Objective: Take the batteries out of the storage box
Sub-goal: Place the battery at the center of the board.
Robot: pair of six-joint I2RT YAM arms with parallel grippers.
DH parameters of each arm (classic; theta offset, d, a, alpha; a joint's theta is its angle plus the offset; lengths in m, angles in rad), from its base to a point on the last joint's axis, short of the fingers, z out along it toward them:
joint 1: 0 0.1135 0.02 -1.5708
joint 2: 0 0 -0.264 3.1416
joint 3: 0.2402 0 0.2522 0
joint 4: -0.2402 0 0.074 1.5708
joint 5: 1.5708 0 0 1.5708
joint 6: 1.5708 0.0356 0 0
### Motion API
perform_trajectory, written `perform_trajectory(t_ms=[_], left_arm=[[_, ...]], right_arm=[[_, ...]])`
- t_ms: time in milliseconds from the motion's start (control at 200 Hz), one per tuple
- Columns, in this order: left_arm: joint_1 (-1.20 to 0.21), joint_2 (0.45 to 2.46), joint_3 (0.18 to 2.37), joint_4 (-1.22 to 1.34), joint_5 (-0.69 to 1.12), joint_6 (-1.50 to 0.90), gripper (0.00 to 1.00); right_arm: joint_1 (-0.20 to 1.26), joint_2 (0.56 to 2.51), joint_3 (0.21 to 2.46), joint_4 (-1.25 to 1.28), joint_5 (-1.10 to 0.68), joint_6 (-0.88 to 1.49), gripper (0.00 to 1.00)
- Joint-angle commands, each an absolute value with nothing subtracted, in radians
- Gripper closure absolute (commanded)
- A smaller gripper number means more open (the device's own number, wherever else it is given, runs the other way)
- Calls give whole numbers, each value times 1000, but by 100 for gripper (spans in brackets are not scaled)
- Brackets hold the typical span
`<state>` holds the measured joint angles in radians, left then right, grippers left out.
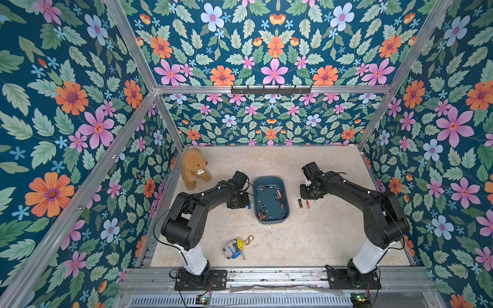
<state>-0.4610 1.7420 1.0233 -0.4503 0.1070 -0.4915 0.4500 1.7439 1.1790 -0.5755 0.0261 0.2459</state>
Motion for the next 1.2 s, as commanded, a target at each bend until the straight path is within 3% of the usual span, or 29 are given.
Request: perform_trajectory(t_ms=[0,750,1195], left_arm=[[-460,1735,1030,-463,107,-480,79],[-460,1697,1074,-501,100,-481,77],[-458,1668,1069,-512,90,-477,76]], right_arm=[[450,1745,1185,-586,35,250,74],[474,1744,1222,-600,30,258,74],[598,1771,1397,-688,71,295,74]])
